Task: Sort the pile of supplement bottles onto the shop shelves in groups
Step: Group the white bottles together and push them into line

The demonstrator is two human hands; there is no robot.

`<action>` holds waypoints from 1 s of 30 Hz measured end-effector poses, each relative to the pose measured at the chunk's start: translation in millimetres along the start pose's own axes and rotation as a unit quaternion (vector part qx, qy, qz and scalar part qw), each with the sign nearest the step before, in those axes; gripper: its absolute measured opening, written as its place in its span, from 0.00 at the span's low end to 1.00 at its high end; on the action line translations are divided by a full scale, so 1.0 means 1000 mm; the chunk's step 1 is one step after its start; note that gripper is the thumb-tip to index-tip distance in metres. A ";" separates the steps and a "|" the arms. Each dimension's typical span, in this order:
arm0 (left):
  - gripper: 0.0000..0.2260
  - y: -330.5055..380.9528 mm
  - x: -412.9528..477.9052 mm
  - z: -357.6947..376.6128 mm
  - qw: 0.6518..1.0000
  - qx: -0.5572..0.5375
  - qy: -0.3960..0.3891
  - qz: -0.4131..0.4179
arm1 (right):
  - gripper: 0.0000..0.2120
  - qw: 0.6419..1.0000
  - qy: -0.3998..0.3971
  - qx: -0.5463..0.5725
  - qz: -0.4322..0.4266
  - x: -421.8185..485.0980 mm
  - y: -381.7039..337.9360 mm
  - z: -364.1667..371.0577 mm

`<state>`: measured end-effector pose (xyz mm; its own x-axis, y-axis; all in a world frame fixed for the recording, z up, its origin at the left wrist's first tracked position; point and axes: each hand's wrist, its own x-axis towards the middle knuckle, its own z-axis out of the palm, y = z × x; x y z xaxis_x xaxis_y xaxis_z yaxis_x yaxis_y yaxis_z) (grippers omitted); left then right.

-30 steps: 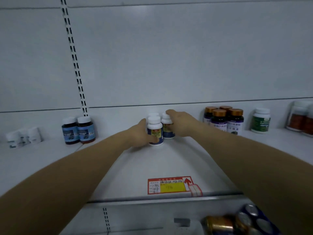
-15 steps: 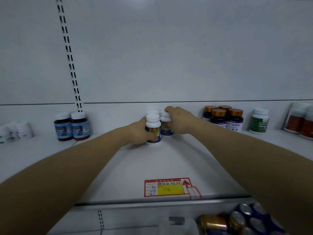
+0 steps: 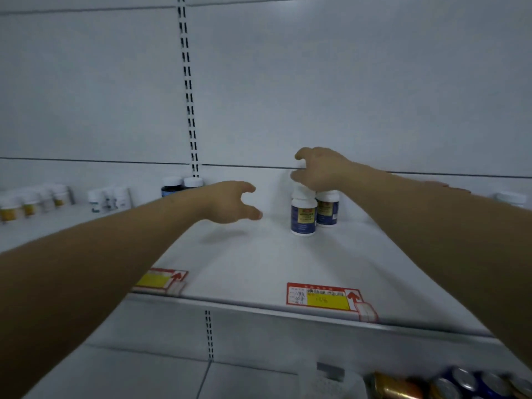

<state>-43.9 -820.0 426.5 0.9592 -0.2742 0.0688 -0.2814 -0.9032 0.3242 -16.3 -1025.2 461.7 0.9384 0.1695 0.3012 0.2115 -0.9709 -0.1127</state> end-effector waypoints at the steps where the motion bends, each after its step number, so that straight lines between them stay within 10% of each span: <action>1: 0.33 -0.007 -0.008 -0.005 1.000 0.028 0.006 0.000 | 0.29 1.000 -0.007 -0.002 -0.012 0.002 -0.012 0.001; 13: 0.31 -0.163 -0.052 -0.049 0.989 0.139 -0.008 -0.049 | 0.30 0.997 -0.056 -0.019 -0.040 0.036 -0.166 0.058; 30: 0.28 -0.208 0.035 -0.028 0.992 -0.125 0.037 -0.001 | 0.27 0.997 -0.045 0.040 0.040 0.063 -0.194 0.104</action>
<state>49.0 -632.5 388.4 0.9618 -0.2390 0.1337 -0.2727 -0.7914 0.5470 30.5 -808.0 403.9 0.9729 0.1101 0.2033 0.1530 -0.9658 -0.2091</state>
